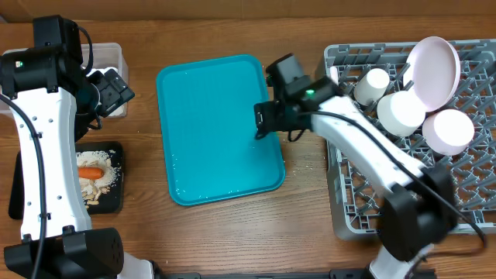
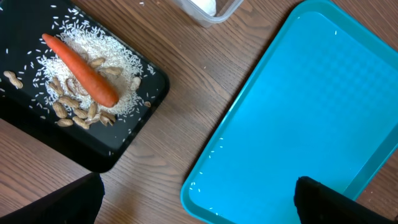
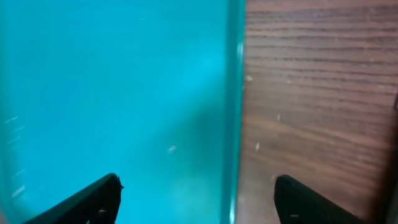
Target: Sort waste into correct bins and load items into the dishwasher rack
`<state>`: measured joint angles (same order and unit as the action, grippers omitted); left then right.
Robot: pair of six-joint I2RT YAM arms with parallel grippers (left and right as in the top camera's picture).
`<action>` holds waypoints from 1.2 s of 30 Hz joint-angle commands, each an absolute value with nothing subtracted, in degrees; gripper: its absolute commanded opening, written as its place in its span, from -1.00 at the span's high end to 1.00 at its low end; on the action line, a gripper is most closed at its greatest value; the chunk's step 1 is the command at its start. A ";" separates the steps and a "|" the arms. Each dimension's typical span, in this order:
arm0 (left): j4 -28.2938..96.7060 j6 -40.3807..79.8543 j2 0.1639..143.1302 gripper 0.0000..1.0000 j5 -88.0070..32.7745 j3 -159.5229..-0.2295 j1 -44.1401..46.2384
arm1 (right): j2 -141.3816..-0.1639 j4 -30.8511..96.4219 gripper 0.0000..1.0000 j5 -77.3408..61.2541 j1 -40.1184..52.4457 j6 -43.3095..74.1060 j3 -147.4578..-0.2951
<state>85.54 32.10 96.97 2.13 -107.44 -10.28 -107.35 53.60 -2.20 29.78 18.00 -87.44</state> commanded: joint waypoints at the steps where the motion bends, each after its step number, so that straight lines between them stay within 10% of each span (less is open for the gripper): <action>1: 85.45 32.99 96.84 -1.00 1.87 -107.94 -10.57 | -112.40 51.81 -0.62 5.10 29.54 22.79 -88.36; 16: 85.45 32.99 96.84 -1.00 1.87 -107.94 -10.57 | -120.62 46.70 -0.35 3.79 31.11 22.17 -88.36; 36: 85.45 32.99 96.84 -1.00 1.89 -107.94 -10.57 | -120.68 44.66 0.64 3.64 31.00 26.41 -81.67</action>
<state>85.54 32.10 96.97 2.13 -107.44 -10.28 -120.27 43.88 3.68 30.74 24.25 -83.66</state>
